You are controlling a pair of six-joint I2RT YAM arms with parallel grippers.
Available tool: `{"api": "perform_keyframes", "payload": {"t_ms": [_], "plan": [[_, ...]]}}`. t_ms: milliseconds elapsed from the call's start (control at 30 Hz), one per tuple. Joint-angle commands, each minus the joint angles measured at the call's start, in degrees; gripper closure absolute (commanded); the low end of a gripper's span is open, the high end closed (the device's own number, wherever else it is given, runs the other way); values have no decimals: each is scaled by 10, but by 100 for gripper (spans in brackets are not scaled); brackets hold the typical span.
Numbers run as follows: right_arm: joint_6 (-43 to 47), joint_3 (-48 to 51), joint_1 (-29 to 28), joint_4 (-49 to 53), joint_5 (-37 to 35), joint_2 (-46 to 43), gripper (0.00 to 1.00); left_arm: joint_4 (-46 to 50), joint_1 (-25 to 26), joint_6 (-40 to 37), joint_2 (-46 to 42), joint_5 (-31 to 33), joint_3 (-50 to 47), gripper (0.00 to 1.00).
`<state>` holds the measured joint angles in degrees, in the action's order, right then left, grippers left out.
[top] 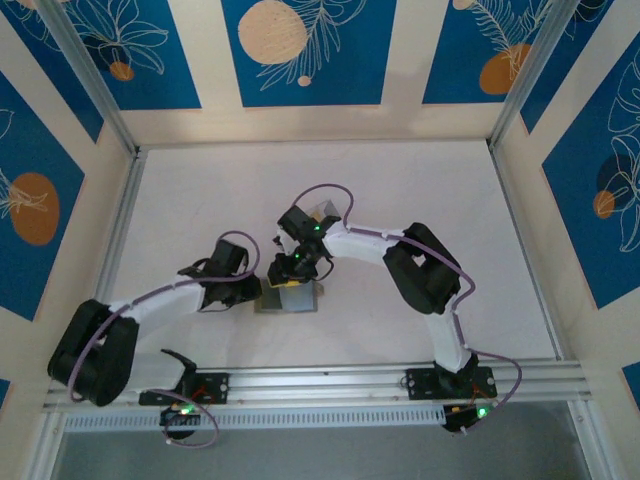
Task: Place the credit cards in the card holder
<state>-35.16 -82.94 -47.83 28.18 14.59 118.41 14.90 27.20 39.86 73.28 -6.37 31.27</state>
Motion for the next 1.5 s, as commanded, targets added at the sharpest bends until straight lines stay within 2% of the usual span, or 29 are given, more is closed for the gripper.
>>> {"api": "perform_keyframes", "payload": {"t_ms": [0,233,367,467,567,767,967,1467], "plan": [[-23,-1,9,-3,31,16,58,51,5,-20,-36,-13,21,81],[-19,14,14,-13,55,-24,58,21,5,-13,-10,-31,6,86],[10,-6,3,48,6,-56,57,-8,5,-12,20,-43,3,89],[27,-26,-3,110,-78,-62,58,-17,5,-13,28,-37,-1,88],[37,-41,-4,140,-114,-49,62,-21,5,-14,40,-34,-5,89],[37,-88,-10,175,-181,7,82,-32,5,-12,52,-31,-14,89],[35,-121,-15,206,-234,43,93,-24,5,-14,50,-18,-16,89],[14,-69,-26,200,-283,-20,95,-25,5,-16,57,-13,-21,89]]}}
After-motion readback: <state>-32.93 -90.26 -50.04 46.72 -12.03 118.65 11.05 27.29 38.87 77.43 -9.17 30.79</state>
